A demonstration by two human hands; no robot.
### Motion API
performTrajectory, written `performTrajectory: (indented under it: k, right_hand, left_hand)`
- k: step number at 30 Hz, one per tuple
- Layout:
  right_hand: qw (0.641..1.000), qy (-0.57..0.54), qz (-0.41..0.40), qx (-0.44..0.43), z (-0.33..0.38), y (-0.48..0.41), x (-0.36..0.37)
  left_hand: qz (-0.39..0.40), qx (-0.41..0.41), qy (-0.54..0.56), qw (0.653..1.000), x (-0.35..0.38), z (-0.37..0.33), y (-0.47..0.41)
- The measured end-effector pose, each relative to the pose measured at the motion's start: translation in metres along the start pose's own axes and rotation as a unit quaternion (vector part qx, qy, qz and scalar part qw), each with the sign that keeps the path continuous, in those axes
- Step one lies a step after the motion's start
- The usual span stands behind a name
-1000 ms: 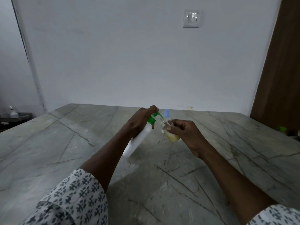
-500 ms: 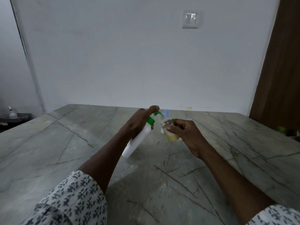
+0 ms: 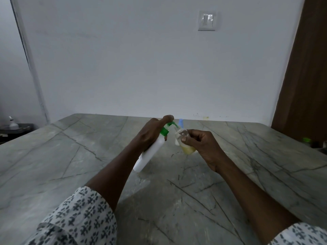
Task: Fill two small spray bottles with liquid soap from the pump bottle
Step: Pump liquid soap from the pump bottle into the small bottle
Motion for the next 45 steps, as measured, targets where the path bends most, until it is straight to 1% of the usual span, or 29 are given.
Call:
performTrajectory:
  k: [9,18,29,38,41,45]
  right_hand:
    - [1.0,0.0,0.005,0.002,-0.0007,0.0011,0.0013]
    - [1.0,-0.003,-0.006,-0.003,0.0009,0.0001,-0.0014]
    - [1.0,0.015,0.012,-0.001,0.0003,0.0016,0.0034]
    - [1.0,0.002,-0.015,0.002,0.0001,0.0018,-0.001]
    - [1.0,0.002,-0.013,0.0,-0.0002,0.0018,-0.0001]
    - [1.0,0.024,-0.01,0.0,-0.0017,0.0016,0.0021]
  left_hand:
    - [0.006,-0.014,0.029,0.999,-0.0004,0.0017,0.0006]
    - [-0.002,-0.012,0.006,1.0,0.0,0.0019,0.0009]
    - [-0.001,-0.02,0.016,1.0,-0.001,0.0002,0.0028]
    - [-0.023,0.002,-0.013,1.0,-0.0033,0.0008,0.0023]
    - [-0.007,0.005,0.007,1.0,-0.0015,-0.0029,0.0043]
    - [-0.005,0.009,0.016,1.0,-0.0009,-0.0045,0.0047]
Point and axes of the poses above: each hand's wrist, its own y-axis away from the middle knuckle, its own x-axis out of the palm, z = x × y, the point moved 9 cm from there along -y, towards the middle knuckle, and after that the axes turned 8 degrees about -x, right-handed, at the moved point
